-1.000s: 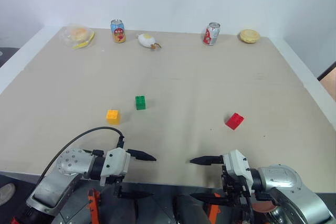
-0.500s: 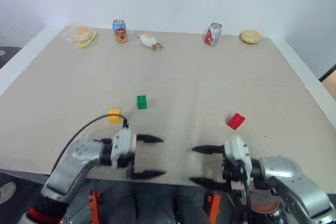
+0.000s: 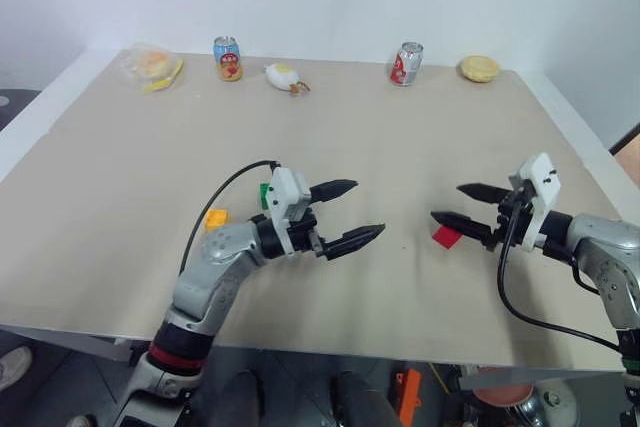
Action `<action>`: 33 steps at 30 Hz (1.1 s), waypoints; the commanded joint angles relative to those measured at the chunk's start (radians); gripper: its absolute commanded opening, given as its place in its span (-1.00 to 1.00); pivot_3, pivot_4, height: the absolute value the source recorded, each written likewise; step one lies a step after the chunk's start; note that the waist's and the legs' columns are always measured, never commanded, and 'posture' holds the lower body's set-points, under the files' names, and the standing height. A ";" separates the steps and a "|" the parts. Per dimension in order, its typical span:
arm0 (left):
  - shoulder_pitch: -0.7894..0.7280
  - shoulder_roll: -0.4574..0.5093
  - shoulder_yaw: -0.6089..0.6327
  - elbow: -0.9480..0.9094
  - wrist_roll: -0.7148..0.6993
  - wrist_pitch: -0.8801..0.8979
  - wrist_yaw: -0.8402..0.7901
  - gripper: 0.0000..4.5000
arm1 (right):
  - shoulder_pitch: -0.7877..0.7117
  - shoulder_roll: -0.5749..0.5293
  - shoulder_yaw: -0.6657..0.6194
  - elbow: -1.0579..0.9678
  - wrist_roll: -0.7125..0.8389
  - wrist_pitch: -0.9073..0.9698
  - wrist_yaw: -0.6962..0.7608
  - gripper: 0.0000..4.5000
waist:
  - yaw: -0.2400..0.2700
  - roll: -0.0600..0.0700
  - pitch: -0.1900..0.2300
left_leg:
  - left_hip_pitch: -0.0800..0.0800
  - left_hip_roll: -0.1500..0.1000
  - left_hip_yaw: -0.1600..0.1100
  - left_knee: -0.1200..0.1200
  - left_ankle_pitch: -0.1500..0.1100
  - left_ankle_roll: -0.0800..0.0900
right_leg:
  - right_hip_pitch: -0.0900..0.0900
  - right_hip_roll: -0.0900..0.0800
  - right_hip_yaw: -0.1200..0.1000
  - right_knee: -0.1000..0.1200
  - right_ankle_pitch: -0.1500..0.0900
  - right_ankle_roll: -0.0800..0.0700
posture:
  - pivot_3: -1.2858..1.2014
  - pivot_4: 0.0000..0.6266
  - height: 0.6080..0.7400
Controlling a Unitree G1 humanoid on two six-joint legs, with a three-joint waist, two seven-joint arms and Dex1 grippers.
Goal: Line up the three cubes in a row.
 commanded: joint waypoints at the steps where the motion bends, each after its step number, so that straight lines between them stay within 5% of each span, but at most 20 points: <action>1: -0.032 -0.030 -0.014 0.002 0.016 -0.037 0.005 0.99 | -0.037 -0.016 0.037 0.071 -0.053 -0.013 0.042 1.00 | -0.002 0.000 0.000 | 0.000 0.000 0.000 0.000 0.000 0.000 | 0.000 0.000 0.000 0.000 0.000 0.000 | 0.03 -0.52 0.90; 9: -0.048 -0.047 -0.013 0.017 0.039 -0.052 0.004 0.99 | -0.090 0.032 0.097 0.194 -0.150 -0.059 0.050 1.00 | -0.002 0.002 0.000 | 0.001 0.000 0.001 0.004 0.000 0.000 | 0.000 0.001 0.003 0.000 0.001 -0.002 | 0.03 -0.52 0.90; 12: -0.047 -0.048 -0.010 0.018 0.043 -0.054 0.004 1.00 | -0.106 0.039 0.097 0.216 -0.163 -0.055 0.048 0.68 | -0.002 0.002 0.000 | 0.001 0.000 0.002 0.005 0.001 0.000 | 0.000 0.001 0.004 0.000 0.002 -0.002 | 0.03 -0.52 0.90; 19: -0.046 -0.050 -0.009 0.025 0.053 -0.062 0.004 1.00 | -0.114 0.026 0.086 0.212 -0.163 -0.035 0.065 -0.42 | -0.002 0.002 0.000 | 0.000 0.000 0.002 0.004 0.001 0.000 | 0.000 0.001 0.004 0.000 0.002 -0.002 | 0.03 -0.52 0.90; 24: -0.026 0.012 0.018 0.017 0.038 -0.056 -0.043 1.00 | -0.114 -0.005 0.084 0.085 -0.114 0.007 0.135 -0.43 | -0.003 0.002 0.000 | 0.000 0.000 0.002 0.004 0.000 0.000 | 0.000 0.001 0.004 0.000 0.001 -0.002 | 0.03 -0.52 0.90; 33: 0.087 0.402 0.132 0.034 -0.045 -0.064 -0.379 1.00 | -0.192 0.028 0.301 -0.160 -0.142 -0.037 0.299 -0.43 | -0.018 0.003 0.000 | 0.002 0.005 0.000 0.000 0.000 0.000 | -0.002 0.007 0.002 0.001 0.001 -0.008 | 0.03 -0.52 0.90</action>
